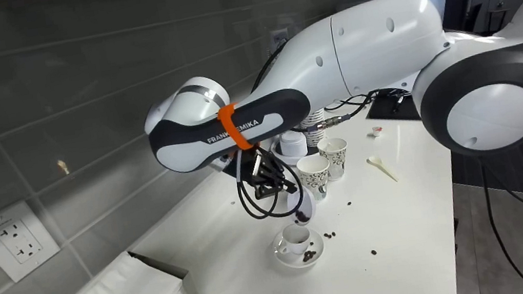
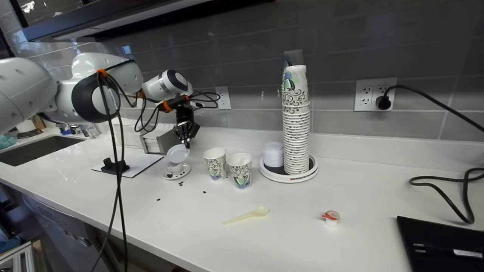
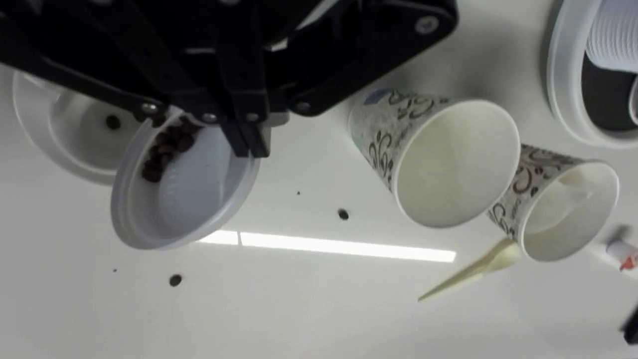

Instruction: Lift the coffee lid and pour some of its contents into the tea cup

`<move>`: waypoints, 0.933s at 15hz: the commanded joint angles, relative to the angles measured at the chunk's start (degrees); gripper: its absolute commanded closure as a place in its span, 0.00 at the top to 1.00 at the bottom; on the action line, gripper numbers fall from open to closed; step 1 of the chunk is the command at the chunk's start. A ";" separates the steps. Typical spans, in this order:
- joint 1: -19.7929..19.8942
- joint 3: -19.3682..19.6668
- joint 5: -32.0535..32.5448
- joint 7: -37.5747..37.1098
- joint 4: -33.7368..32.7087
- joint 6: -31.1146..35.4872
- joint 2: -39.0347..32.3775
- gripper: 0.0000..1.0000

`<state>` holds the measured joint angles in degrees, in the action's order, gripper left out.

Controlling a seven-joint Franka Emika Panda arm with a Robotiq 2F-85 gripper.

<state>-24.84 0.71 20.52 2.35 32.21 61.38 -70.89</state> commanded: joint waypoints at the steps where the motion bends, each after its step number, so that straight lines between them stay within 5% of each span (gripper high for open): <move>1: 1.44 -1.75 -0.49 6.69 0.10 7.19 1.10 0.00; 14: 11.80 -10.01 -6.60 20.26 5.17 36.40 2.24 0.00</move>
<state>-15.74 -6.43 16.47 19.41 33.85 92.35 -69.51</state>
